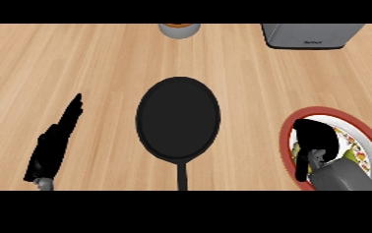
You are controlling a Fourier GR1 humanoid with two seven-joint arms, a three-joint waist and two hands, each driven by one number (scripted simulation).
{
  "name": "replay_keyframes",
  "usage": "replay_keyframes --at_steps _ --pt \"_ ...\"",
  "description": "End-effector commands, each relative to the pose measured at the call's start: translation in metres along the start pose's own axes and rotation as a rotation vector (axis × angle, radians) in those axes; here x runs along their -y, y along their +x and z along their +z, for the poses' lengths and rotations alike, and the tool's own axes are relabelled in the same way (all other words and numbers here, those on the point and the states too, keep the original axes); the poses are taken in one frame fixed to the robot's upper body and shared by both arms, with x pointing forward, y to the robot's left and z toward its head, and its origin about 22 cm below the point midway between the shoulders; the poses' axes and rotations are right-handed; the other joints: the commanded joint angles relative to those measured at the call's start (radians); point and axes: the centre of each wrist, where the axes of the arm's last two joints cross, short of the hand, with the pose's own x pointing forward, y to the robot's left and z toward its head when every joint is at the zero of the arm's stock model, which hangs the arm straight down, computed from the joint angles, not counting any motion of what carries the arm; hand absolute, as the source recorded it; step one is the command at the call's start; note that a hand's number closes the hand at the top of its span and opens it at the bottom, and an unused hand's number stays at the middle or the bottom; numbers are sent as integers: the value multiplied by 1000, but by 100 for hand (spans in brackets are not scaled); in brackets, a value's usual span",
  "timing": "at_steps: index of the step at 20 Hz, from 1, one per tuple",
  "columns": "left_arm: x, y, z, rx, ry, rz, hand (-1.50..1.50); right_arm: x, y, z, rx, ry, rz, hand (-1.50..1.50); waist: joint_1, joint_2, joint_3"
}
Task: Pick the squash from the plate and place it in the pan
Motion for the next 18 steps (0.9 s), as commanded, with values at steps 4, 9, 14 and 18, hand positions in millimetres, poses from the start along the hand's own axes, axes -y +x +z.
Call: replay_keyframes --at_steps 4,9,14,18 --pt "8 -9 2 -2 12 8 0 -31 -3 -5 10 37 -92 150 -4 4 4" --pt "-2 3 2 12 -11 -6 0 22 -2 -9 384 66 -135 150 11 6 5" --pt "-6 11 3 -3 -8 -9 0 28 -38 -31 485 -4 -169 150 4 4 5" --pt "-4 5 -5 4 2 -3 0 48 -36 -20 478 -315 -237 150 -4 4 5"
